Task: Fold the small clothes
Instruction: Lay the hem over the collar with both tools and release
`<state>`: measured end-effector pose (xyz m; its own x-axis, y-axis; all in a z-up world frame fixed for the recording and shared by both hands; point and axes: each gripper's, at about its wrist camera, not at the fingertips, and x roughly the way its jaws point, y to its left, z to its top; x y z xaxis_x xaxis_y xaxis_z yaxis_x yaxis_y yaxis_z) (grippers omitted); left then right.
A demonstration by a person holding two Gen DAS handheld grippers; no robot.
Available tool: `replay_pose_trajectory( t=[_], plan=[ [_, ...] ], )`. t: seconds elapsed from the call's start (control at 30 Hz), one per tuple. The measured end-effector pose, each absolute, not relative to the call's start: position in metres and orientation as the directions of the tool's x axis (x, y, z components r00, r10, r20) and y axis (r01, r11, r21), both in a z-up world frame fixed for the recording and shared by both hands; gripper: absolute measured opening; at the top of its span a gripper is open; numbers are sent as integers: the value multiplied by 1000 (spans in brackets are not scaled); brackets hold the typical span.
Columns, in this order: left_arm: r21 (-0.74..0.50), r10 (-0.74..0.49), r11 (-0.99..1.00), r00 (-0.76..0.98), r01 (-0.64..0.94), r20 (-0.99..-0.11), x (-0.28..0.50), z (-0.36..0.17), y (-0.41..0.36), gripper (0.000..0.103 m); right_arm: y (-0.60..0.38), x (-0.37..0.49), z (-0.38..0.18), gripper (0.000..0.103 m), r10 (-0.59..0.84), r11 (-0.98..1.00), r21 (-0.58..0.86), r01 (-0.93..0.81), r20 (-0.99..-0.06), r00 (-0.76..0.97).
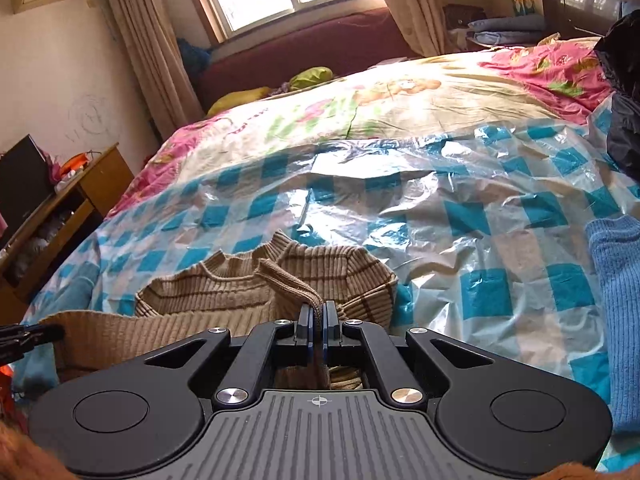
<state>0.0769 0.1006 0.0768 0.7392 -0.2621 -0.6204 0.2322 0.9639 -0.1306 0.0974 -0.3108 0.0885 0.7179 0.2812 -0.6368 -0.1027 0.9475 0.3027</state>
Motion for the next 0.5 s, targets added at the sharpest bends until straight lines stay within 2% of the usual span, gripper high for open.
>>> replay_pose_trajectory(
  t=[0.3,0.37,0.5],
  plan=[
    [-178,-242,969,798,171,-552,134,76,117,11,-317,135,85,3,247,939,342,-43,-578,778],
    [-154,-206,978,797,144,-568,150,63,117,11,-315,154,72,3,232,938,347,-14,-596,769],
    [-153,-155,986,763,74,-628,183,21,119,11,-303,193,31,3,150,965,259,39,-669,728]
  ],
)
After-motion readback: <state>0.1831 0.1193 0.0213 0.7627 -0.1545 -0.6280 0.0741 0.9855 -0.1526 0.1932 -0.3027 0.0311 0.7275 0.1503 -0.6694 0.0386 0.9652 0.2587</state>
